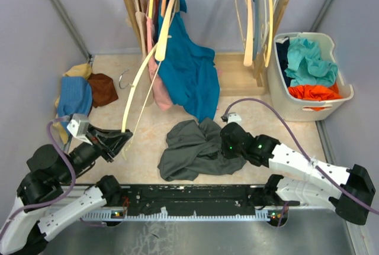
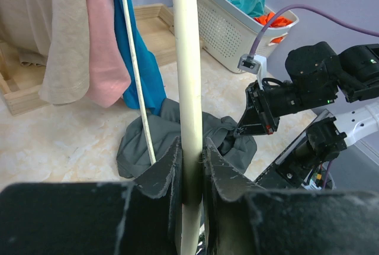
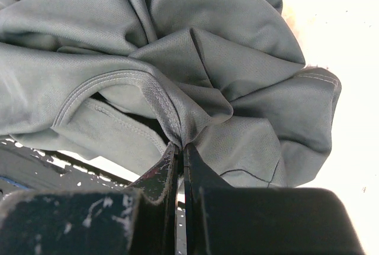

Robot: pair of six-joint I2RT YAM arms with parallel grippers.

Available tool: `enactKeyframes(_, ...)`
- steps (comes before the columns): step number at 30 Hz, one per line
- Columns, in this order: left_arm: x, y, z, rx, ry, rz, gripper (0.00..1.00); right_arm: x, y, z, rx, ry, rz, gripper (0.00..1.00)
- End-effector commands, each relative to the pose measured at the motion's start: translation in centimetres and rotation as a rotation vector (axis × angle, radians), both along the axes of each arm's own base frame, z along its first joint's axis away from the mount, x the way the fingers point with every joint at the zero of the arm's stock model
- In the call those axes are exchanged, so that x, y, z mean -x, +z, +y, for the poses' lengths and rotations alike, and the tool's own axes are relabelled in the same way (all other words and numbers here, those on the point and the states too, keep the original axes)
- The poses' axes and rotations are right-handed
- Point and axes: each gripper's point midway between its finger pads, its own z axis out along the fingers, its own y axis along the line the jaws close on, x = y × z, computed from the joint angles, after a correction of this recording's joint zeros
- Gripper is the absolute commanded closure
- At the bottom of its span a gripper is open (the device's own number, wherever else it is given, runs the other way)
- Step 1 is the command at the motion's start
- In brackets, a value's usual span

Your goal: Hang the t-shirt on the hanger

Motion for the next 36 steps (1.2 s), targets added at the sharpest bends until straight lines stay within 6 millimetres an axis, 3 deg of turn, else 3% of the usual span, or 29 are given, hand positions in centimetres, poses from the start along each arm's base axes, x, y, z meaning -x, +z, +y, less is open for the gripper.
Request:
enactKeyframes(1, 0.5, -0.1, -0.6, 0.000, -0.042, 0.019, 0.98, -1.1, 2.3, 1.6, -0.067, 0.006, -0.038, 1.00)
enactKeyframes(6, -0.6, 1.7, -1.7, 0.028, -0.036, -0.023, 0.98, -1.1, 2.9, 1.4, -0.073, 0.001, -0.047, 1.00)
enactKeyframes(20, -3.8, 5.2, -7.5, 0.015, -0.112, -0.081, 0.99, -1.1, 4.3, 1.1, -0.109, -0.001, -0.087, 1.00)
enactKeyframes(36, -7.3, 8.2, -8.1, 0.066, 0.023, -0.117, 0.99, -1.0, 3.8, 0.4, -0.087, 0.002, -0.095, 1.00)
